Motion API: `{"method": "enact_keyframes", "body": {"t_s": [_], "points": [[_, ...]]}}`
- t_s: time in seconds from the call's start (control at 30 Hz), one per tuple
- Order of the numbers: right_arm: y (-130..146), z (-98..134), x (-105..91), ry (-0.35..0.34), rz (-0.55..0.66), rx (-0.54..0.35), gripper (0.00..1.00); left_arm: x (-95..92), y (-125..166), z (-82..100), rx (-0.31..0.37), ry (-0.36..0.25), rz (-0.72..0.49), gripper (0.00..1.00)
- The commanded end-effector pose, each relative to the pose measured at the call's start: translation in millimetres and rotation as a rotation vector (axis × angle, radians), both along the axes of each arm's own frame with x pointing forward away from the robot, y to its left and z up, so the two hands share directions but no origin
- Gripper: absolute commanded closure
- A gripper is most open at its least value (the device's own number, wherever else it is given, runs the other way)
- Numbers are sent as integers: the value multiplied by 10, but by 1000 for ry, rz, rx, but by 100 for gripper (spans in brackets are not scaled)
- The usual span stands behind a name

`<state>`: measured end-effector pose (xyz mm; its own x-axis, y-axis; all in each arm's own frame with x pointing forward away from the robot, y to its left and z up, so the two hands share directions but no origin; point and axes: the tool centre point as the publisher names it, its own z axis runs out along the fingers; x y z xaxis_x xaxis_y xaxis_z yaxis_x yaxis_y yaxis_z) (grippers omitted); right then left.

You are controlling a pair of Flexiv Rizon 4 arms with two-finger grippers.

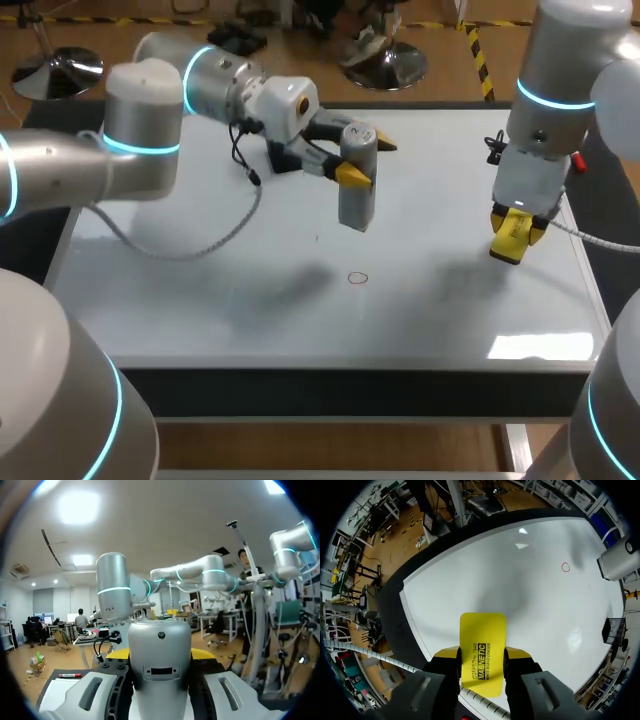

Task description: Pick up the inspection probe, press it on each red-marked spot on the whiteboard one by one, put down the probe, pick up the eraser, and wipe off all the red marks.

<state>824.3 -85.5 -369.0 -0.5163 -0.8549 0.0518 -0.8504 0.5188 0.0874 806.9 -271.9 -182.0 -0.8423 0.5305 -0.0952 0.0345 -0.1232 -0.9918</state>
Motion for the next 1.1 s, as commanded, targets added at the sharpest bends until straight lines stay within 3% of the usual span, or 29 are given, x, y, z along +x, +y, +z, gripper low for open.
{"method": "enact_keyframes", "body": {"t_s": [0.03,0.57,0.7,1.1], "points": [[-7,8,0,-1,2,-2,100,-72,-5,-91,-29,48,258,100],[-7,8,0,-1,2,-2,100,-94,-14,-382,-11,106,238,100],[-7,8,0,-1,2,-2,100,-138,-43,-449,-36,98,275,100],[-7,8,0,-1,2,-2,100,-102,-62,-634,-28,107,298,100]]}}
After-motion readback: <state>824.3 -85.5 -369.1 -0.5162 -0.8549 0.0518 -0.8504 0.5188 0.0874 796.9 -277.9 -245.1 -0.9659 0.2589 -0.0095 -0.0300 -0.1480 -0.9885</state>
